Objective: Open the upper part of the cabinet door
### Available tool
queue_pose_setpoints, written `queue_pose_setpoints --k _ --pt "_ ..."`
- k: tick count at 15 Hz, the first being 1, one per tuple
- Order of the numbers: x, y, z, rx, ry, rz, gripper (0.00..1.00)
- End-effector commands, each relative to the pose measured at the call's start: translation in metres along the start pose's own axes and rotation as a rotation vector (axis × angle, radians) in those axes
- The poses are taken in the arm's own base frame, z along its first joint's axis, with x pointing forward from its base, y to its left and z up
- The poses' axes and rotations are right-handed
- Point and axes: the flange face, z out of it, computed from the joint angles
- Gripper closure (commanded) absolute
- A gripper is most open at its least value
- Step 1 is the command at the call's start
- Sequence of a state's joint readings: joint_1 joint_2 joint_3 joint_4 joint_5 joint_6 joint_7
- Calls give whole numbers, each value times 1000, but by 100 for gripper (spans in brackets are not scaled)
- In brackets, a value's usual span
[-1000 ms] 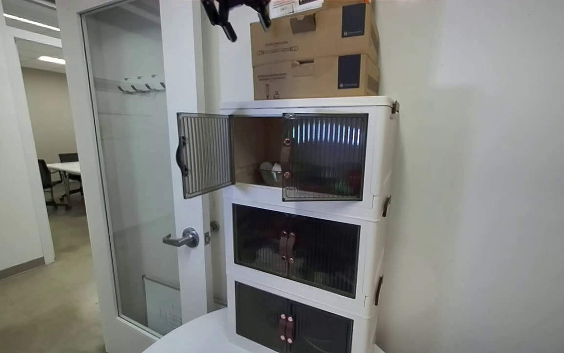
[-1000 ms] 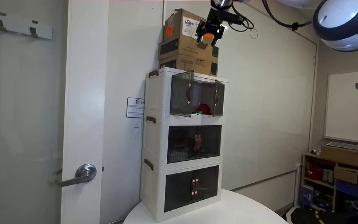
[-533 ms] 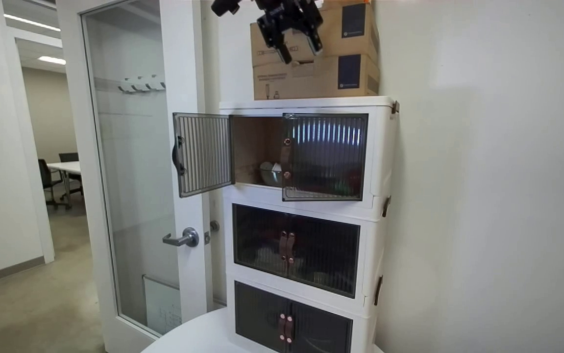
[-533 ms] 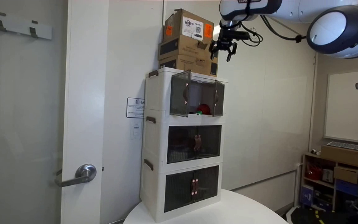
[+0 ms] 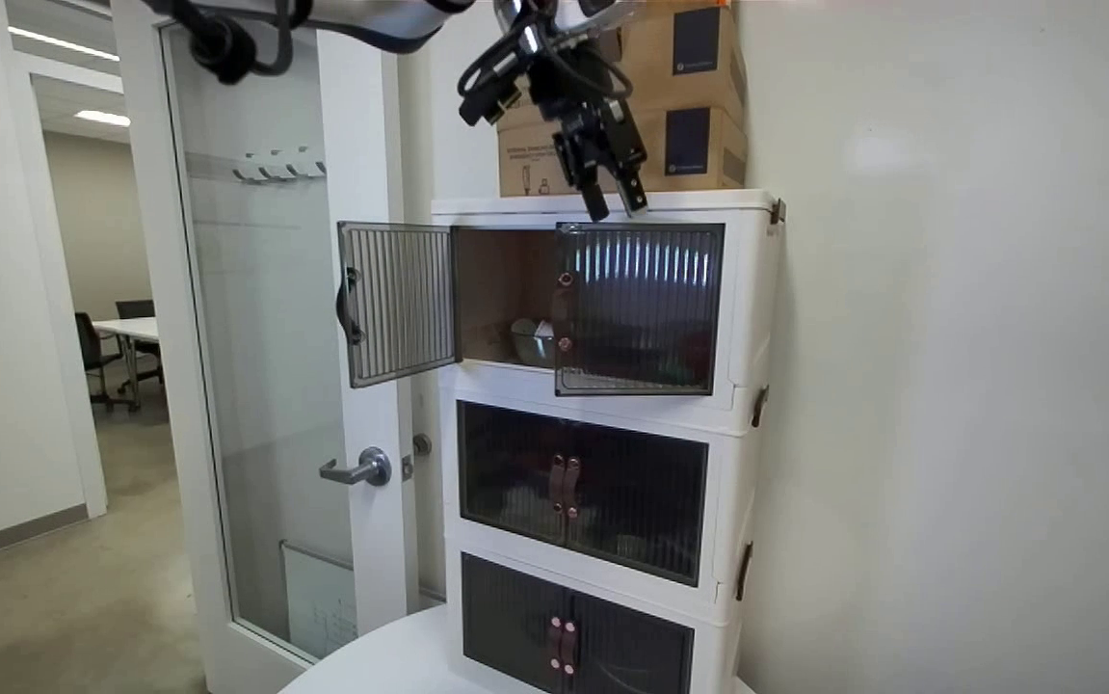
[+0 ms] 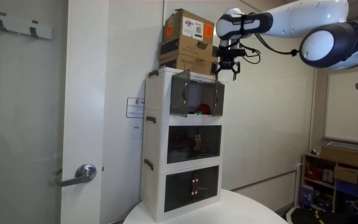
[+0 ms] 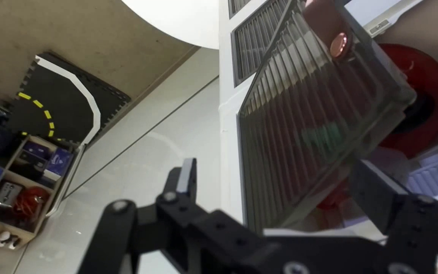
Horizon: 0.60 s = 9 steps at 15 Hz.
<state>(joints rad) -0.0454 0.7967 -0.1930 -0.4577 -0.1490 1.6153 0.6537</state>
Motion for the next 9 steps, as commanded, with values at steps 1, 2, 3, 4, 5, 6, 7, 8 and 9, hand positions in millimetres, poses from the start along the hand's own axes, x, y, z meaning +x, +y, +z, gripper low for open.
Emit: queue_pose_setpoints --k 1,2,3,4,5,6,7,8,9 --pt "-3 -1 21 -19 -31 76 0" --pt "-3 -1 25 -24 -35 88 0" --pt "-4 -1 28 -32 -37 97 0" --pt "-3 1 31 -38 -40 107 0" --pt "-2 2 33 -45 -43 115 0" --pt "-1 5 36 -53 -47 123 0" --pt "10 21 47 -59 -52 130 0" --pt "17 31 52 -71 -53 141 0" --pt "24 42 56 -80 -52 153 0"
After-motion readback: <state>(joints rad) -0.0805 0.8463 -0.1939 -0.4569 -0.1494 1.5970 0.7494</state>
